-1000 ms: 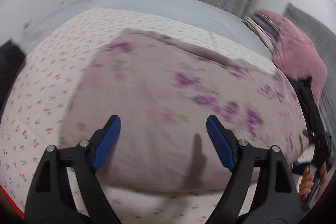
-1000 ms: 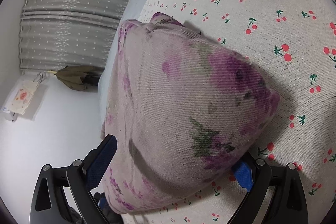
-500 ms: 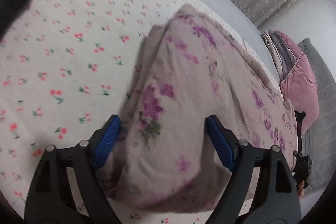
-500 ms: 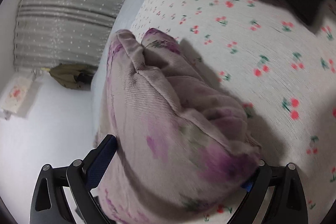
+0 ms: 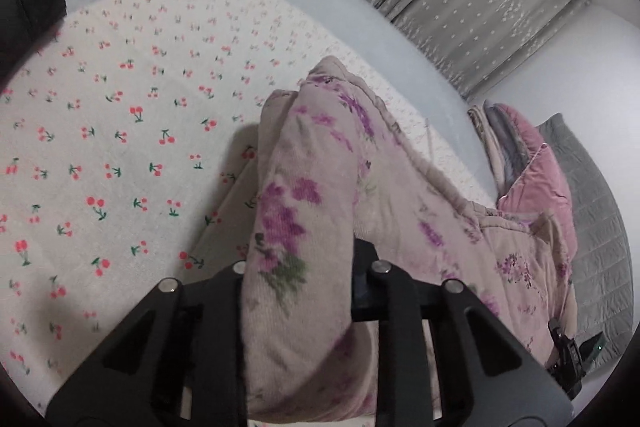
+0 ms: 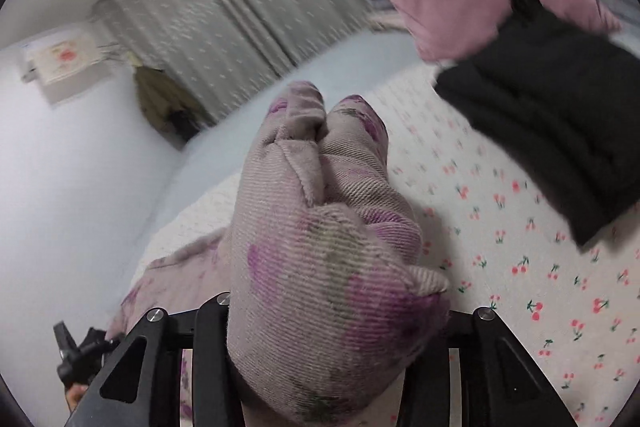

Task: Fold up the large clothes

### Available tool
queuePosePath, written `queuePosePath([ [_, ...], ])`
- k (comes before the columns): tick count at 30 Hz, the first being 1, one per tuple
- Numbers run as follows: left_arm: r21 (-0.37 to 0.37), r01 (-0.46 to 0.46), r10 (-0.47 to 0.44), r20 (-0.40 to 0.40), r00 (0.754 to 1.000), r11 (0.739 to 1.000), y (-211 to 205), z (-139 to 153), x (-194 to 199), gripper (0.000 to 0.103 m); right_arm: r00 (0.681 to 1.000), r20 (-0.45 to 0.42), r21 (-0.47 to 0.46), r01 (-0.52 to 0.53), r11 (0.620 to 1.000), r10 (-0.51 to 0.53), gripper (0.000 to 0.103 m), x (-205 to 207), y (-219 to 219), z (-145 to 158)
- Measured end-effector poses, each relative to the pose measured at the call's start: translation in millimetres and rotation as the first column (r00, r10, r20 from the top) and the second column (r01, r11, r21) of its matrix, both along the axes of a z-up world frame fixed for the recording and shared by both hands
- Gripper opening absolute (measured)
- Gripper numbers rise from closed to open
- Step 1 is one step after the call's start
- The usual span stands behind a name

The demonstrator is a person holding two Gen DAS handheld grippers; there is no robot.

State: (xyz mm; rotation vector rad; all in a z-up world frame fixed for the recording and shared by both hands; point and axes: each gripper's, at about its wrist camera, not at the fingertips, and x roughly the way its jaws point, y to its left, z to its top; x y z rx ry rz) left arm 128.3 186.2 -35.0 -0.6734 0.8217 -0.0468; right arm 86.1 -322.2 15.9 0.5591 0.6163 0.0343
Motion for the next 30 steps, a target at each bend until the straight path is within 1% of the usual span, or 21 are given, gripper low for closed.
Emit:
queuePosePath([
  [3,-0.008,0.039,-0.039,0.025,0.999,0.999,-4.1,17.0,-35.8,0.025,0.997,0.073,-0.059,-0.007,0.998,0.012,0.041,-50.1,6.4,22.3],
  [4,-0.007,0.049,-0.049,0.009,0.999,0.999,-6.0,18.2,-46.2,0.025,0.996,0.084,-0.035,-0.006,0.999,0.008,0.041,-70.0,0.4,22.9],
  [6,0.018,0.068,-0.067,-0.037,0.997,0.998,-11.1,10.4,-61.1,0.026,0.998,0.065,0.031,0.010,0.999,-0.012,0.042,-99.8,-15.1,8.6],
  [7,0.050,0.079,-0.075,-0.081,0.994,0.996,-15.9,-0.4,-65.6,0.027,1.000,0.010,0.092,0.028,0.995,-0.029,0.043,-115.2,-27.0,-14.5],
  [9,0.089,0.099,-0.085,-0.155,0.984,0.991,-17.4,-23.9,-70.4,0.032,0.988,-0.152,0.152,0.042,0.988,-0.018,0.053,-116.9,-40.2,-61.9],
  [10,0.088,0.105,-0.089,-0.178,0.980,0.991,-15.7,-36.3,-71.7,0.041,0.944,-0.330,0.242,0.093,0.966,-0.008,0.057,-108.8,-52.5,-101.7],
  [11,0.086,0.106,-0.090,-0.175,0.980,0.991,-12.0,-40.9,-72.2,0.048,0.936,-0.353,0.386,0.129,0.913,0.017,0.063,-108.9,-66.0,-116.8],
  [12,0.092,0.110,-0.094,-0.166,0.982,0.990,-9.2,-39.2,-72.1,0.051,0.951,-0.307,0.448,0.122,0.886,0.024,0.071,-110.0,-72.8,-117.2],
  [13,0.105,0.102,-0.087,-0.142,0.986,0.989,-4.8,-31.7,-75.3,0.055,0.959,-0.284,0.430,0.116,0.895,0.011,0.075,-110.5,-74.0,-112.3],
  [14,0.121,0.080,-0.066,-0.121,0.990,0.989,-1.8,-24.6,-79.8,0.057,0.956,-0.293,0.391,0.121,0.912,-0.002,0.082,-109.7,-70.6,-110.0],
  [15,0.146,0.048,-0.035,-0.092,0.995,0.988,1.4,-15.7,-87.4,0.059,0.953,-0.304,0.364,0.125,0.923,-0.010,0.083,-107.5,-65.9,-108.5],
  [17,0.187,-0.014,0.025,-0.052,0.998,0.982,6.2,-2.9,-105.6,0.067,0.952,-0.308,0.355,0.122,0.927,-0.007,0.084,-110.2,-63.6,-105.1],
  [19,0.227,-0.057,0.063,-0.021,0.998,0.972,3.5,8.7,-129.8,0.068,0.951,-0.307,0.336,0.145,0.930,-0.037,0.084,-125.0,-64.3,-95.1],
  [21,0.319,-0.069,0.063,0.026,0.998,0.945,-15.6,21.1,-159.3,0.071,0.957,-0.271,0.234,0.174,0.956,-0.108,0.084,-147.5,-67.9,-77.8],
  [22,0.387,-0.060,0.039,0.063,0.997,0.920,-33.2,30.5,-178.9,0.075,0.961,-0.237,0.151,0.181,0.972,-0.142,0.084,-159.9,-67.3,-62.1],
  [23,0.426,-0.053,0.017,0.088,0.996,0.903,-44.9,35.9,-190.9,0.078,0.963,-0.203,0.052,0.191,0.980,-0.177,0.084,-172.7,-61.8,-42.7],
  [24,0.459,-0.045,-0.012,0.119,0.993,0.887,-60.2,43.0,-205.7,0.080,0.966,-0.174,-0.003,0.195,0.981,-0.193,0.084,-181.8,-56.7,-29.6],
  [25,0.478,-0.038,-0.035,0.143,0.989,0.877,-70.7,48.4,-216.8,0.083,0.974,-0.121,-0.059,0.183,0.981,-0.189,0.085,-195.7,-43.8,-8.2],
  [26,0.497,-0.025,-0.069,0.169,0.983,0.867,-85.2,55.7,-230.5,0.085,0.987,-0.069,-0.092,0.140,0.986,-0.147,0.086,-210.4,-29.9,9.5],
  [28,0.519,-0.013,-0.103,0.194,0.976,0.855,-107.7,65.0,-249.2,0.089,1.000,-0.007,-0.136,0.026,0.990,-0.028,0.088,-232.4,12.1,28.7],
  [30,0.531,0.012,-0.147,0.212,0.966,0.847,-129.1,73.4,-265.3,0.093,0.998,0.007,-0.200,-0.067,0.978,0.070,0.090,-250.3,47.3,35.4],
])
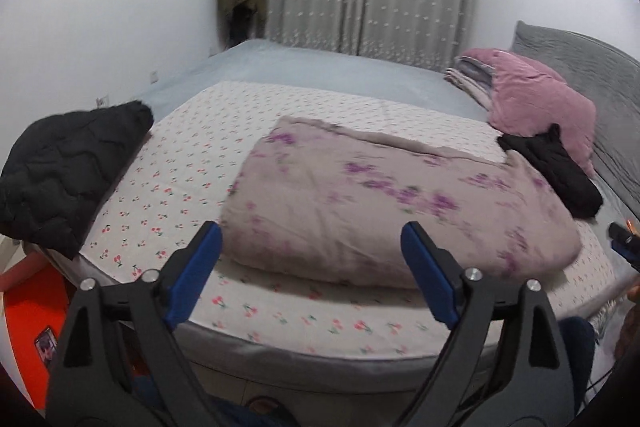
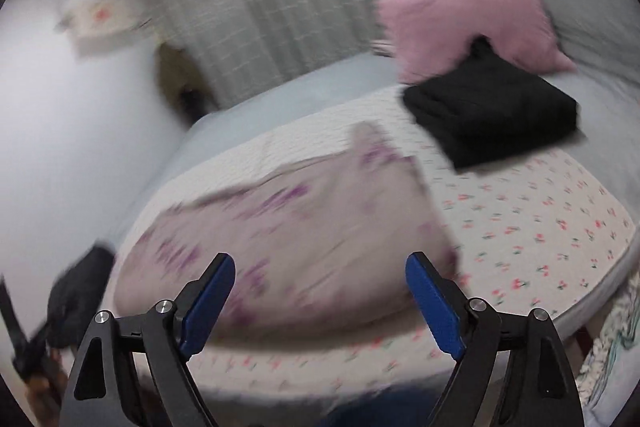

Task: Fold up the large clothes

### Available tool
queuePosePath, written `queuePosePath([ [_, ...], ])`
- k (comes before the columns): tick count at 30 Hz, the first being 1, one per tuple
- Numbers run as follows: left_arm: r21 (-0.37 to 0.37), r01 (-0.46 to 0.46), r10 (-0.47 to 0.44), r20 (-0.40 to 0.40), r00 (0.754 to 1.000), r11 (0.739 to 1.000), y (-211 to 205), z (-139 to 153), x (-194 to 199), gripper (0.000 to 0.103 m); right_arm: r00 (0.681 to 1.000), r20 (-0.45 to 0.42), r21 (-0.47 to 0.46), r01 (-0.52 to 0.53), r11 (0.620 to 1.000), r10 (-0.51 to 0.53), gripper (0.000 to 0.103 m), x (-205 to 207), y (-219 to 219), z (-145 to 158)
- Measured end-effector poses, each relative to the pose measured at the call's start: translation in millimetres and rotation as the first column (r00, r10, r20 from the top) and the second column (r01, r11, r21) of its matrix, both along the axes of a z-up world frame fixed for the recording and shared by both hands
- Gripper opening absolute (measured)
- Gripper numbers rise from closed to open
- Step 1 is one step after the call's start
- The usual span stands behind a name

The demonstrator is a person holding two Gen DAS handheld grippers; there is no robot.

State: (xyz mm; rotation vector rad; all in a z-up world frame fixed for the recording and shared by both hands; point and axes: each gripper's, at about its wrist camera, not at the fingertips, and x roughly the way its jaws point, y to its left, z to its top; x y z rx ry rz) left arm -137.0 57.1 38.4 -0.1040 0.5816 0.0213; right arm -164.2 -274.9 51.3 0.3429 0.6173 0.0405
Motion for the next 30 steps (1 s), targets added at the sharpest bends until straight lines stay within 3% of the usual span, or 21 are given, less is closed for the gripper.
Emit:
queuePosePath([
  [4,0.068,0.006,-0.009,0.037,0.999,0.998,-24.7,9.8,-33.0,0.099,0.999,0.031,-0.194,-0.033,0.980,0.040,0.092,-24.7,64.0,5.6],
  [7,0.093,0.023,-0.025,0.011,1.000,0.995,-35.4,8.6,-43.6,0.102,0.998,0.027,-0.249,-0.056,0.967,0.065,0.101,-33.9,89.4,1.9],
  [12,0.122,-0.009,0.013,-0.034,0.999,0.992,-48.9,1.2,-51.3,0.102,0.998,-0.018,-0.293,-0.057,0.954,0.054,0.103,-34.5,102.2,-8.4],
  [18,0.135,-0.005,0.014,-0.064,0.998,0.991,-55.1,-1.3,-53.4,0.102,0.998,-0.061,-0.281,-0.049,0.958,0.033,0.103,-37.1,102.9,-15.7],
  [30,0.089,0.057,-0.048,-0.096,0.994,0.994,-68.1,-1.7,-45.6,0.102,0.995,-0.103,-0.298,-0.023,0.954,-0.008,0.103,-35.9,90.9,-20.3],
])
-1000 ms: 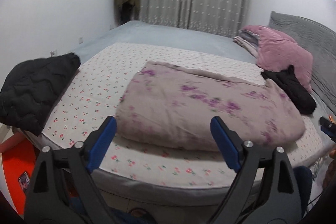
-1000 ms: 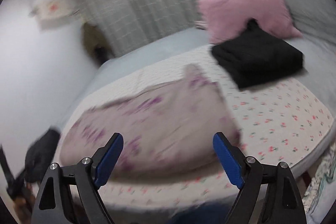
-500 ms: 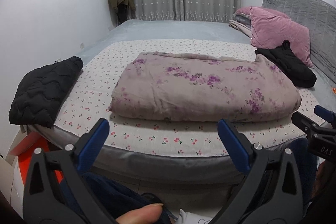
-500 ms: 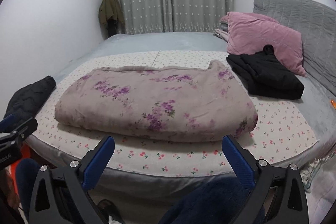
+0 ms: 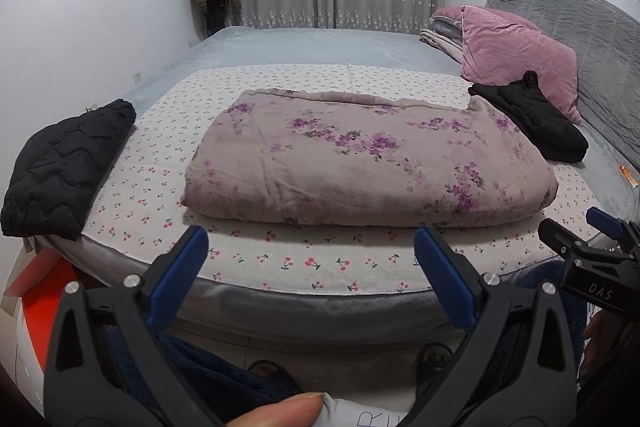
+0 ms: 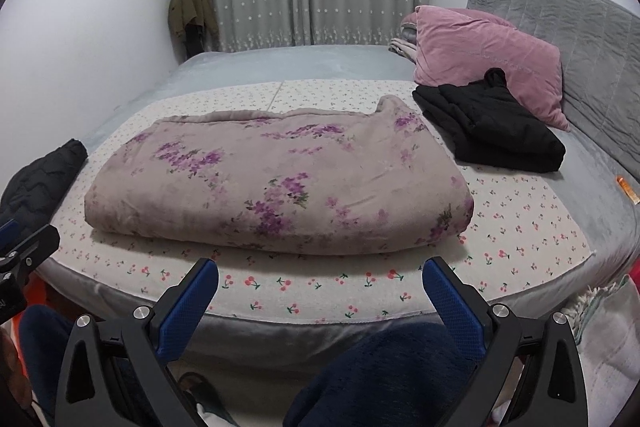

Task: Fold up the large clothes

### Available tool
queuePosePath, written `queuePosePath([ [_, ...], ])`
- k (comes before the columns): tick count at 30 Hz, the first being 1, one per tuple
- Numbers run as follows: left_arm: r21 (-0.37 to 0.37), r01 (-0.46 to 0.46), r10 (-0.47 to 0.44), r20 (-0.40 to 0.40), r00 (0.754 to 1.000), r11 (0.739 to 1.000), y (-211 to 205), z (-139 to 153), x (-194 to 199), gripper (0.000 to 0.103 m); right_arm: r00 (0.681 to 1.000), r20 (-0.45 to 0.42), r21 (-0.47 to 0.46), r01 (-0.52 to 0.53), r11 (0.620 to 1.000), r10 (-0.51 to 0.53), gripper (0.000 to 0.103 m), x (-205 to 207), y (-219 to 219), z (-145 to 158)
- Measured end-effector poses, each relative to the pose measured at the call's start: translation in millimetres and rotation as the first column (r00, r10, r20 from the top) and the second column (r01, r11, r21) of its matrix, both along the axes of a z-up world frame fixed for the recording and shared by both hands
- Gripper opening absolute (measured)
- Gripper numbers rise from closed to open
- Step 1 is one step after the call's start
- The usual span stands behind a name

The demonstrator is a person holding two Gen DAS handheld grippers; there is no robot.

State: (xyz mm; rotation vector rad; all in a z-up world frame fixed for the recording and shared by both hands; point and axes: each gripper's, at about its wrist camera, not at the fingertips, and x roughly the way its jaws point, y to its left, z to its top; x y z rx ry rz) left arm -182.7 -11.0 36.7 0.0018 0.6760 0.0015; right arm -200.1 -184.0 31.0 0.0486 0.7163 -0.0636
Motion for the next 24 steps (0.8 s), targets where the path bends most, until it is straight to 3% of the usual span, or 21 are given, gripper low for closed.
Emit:
queuePosePath([
  [24,-0.013,0.012,-0.012,-0.015,1.000,1.000,-6.6,-1.4,7.1,0.102,1.000,-0.026,0.006,0.000,1.000,0.000,0.103,5.1,-3.8,-9.0],
])
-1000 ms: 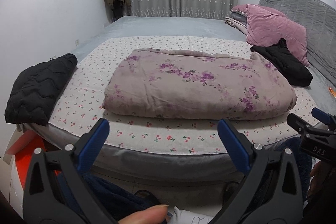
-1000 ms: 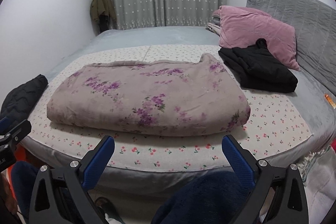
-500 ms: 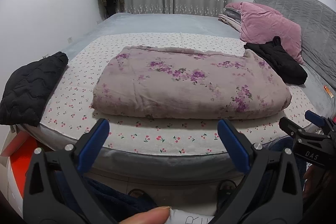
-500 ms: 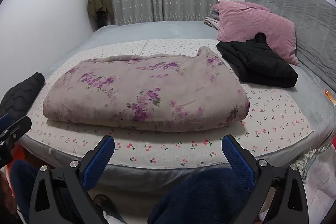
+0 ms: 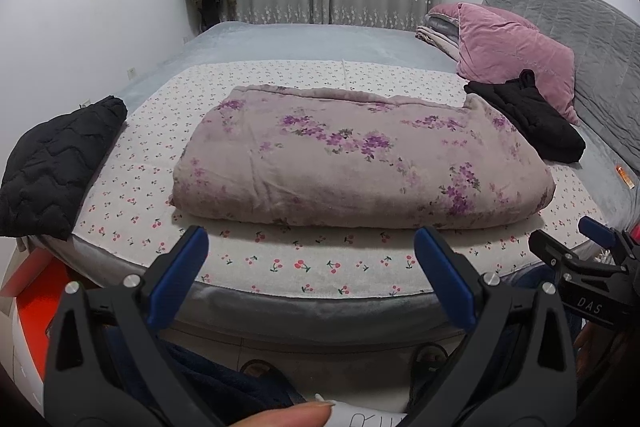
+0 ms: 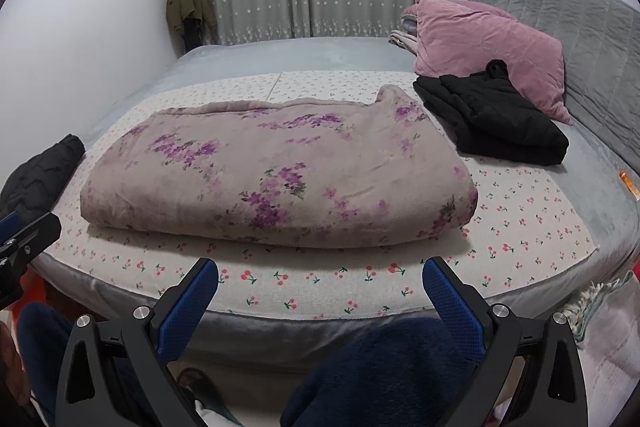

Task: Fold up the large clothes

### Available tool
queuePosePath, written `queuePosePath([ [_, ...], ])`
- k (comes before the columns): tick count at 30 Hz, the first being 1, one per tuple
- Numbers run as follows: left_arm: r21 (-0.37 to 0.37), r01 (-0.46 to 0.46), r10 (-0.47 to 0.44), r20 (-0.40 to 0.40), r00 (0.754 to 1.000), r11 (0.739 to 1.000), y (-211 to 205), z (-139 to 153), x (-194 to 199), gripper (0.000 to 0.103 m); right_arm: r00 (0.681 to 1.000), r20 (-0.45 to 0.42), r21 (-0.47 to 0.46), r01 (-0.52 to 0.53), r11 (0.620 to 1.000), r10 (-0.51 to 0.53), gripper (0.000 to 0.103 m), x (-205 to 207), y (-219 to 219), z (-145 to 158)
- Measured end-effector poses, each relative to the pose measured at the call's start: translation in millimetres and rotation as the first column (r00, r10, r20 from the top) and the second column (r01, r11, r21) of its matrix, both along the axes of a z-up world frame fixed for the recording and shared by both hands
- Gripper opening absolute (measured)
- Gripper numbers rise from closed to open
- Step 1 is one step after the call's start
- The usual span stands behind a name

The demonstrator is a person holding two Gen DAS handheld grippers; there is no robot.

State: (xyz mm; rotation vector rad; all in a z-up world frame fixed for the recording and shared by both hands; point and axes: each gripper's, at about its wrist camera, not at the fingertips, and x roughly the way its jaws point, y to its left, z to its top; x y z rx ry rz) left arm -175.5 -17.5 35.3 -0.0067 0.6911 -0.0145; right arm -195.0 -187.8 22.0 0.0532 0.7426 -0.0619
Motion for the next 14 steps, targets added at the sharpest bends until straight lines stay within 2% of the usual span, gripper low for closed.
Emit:
queuePosePath([
  [14,-0.016,0.014,-0.014,-0.013,1.000,1.000,-2.7,-3.3,2.7,0.102,1.000,-0.002,-0.001,0.000,1.000,0.000,0.103,0.5,-0.4,-1.3],
])
